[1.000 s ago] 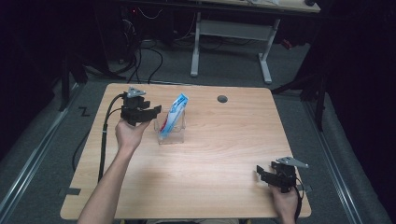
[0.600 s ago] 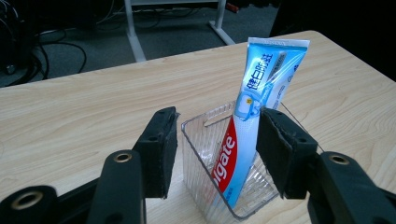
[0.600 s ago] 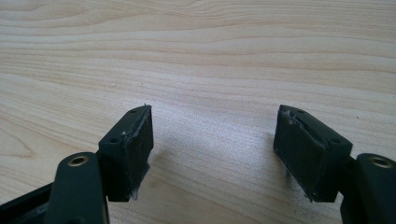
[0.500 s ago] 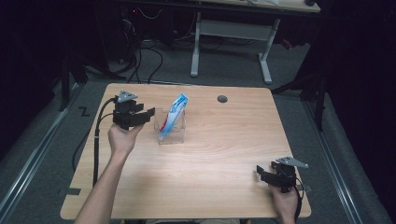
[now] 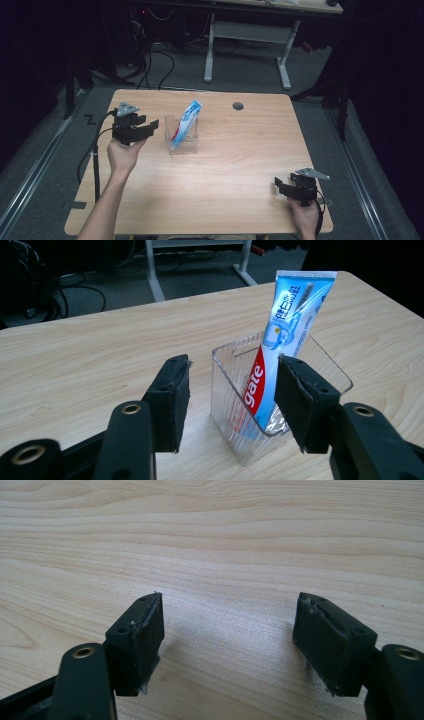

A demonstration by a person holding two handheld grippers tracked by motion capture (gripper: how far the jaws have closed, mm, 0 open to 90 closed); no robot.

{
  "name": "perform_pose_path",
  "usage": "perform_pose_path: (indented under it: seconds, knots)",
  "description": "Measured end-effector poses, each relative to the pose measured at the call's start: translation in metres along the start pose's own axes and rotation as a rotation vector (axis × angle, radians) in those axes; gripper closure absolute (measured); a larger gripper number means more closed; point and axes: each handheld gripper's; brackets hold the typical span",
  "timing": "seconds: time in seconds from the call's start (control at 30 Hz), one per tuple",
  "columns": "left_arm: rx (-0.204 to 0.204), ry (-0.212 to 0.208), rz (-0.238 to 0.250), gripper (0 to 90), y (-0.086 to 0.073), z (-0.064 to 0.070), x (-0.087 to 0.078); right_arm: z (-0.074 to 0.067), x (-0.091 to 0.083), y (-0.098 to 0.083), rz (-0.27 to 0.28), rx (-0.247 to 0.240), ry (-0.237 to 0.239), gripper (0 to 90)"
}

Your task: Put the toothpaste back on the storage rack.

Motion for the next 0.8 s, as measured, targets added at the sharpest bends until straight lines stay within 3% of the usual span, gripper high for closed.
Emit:
perform_pose_path:
  seconds: [0.37,0.8]
  knots:
    - [-0.012,0.014,0.037,48.0,-0.004,-0.005,-0.018,0.0,0.0,0.0,0.0,-0.001,0.0,28.5]
    - [-0.034,0.029,0.039,47.4,-0.015,-0.009,-0.027,0.0,0.0,0.0,-0.001,0.004,0.002,28.5]
Point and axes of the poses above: each handheld gripper's, and its own axes: x roughly forward along the jaws, y roughly out of its top, z roughly to its right, and after that the axes turned 8 degrees about x, right-handed
